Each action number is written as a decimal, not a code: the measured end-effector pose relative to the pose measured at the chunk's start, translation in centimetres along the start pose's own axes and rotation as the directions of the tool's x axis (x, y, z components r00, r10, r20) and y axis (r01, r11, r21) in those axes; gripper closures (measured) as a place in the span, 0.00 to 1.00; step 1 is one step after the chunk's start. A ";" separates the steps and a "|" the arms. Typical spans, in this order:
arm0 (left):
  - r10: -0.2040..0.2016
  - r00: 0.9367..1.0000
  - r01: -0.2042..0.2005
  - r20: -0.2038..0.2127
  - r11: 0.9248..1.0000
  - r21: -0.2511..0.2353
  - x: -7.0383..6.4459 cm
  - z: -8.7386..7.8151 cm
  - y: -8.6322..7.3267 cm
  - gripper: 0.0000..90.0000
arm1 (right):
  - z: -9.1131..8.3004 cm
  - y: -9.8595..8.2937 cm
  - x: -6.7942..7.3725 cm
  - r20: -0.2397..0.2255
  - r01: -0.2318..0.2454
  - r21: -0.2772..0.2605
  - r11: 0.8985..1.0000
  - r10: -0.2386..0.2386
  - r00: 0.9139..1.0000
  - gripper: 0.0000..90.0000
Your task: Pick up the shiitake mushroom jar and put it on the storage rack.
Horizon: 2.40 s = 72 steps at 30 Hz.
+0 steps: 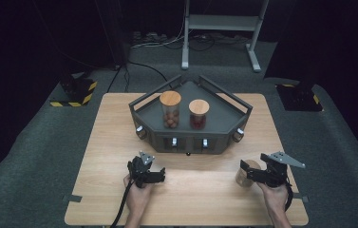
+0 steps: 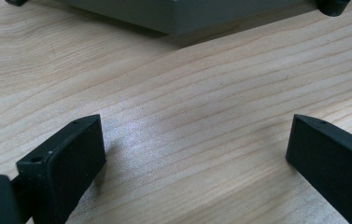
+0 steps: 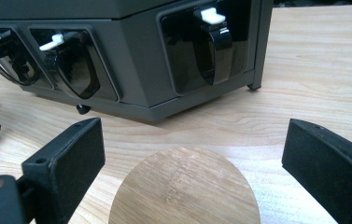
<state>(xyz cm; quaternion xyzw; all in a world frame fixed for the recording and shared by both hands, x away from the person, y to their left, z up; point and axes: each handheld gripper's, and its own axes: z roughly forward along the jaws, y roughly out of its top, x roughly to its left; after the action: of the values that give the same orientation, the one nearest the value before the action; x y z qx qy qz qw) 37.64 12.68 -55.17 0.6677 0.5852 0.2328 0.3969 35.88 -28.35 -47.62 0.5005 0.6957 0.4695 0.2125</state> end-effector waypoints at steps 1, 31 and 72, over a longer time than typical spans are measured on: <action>0.000 1.000 0.000 0.000 1.000 0.000 0.0 0.0 0.0 0.05 | 0.0 -0.1 0.0 -0.002 -0.003 0.003 1.000 0.003 1.000 0.06; 0.000 1.000 0.000 0.000 1.000 0.000 0.0 0.0 0.0 0.05 | 1.3 -3.8 0.3 0.000 0.022 0.089 0.996 -0.022 1.000 0.07; 0.000 1.000 0.000 0.000 1.000 0.000 0.0 0.0 0.0 0.05 | 2.4 -5.6 0.5 0.057 0.042 0.110 0.993 -0.049 0.997 0.24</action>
<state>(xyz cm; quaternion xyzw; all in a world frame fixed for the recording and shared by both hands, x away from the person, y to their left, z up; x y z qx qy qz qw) 37.64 12.68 -55.17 0.6676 0.5853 0.2328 0.3970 34.71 -27.16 -53.50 0.5090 0.7248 0.4110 0.2162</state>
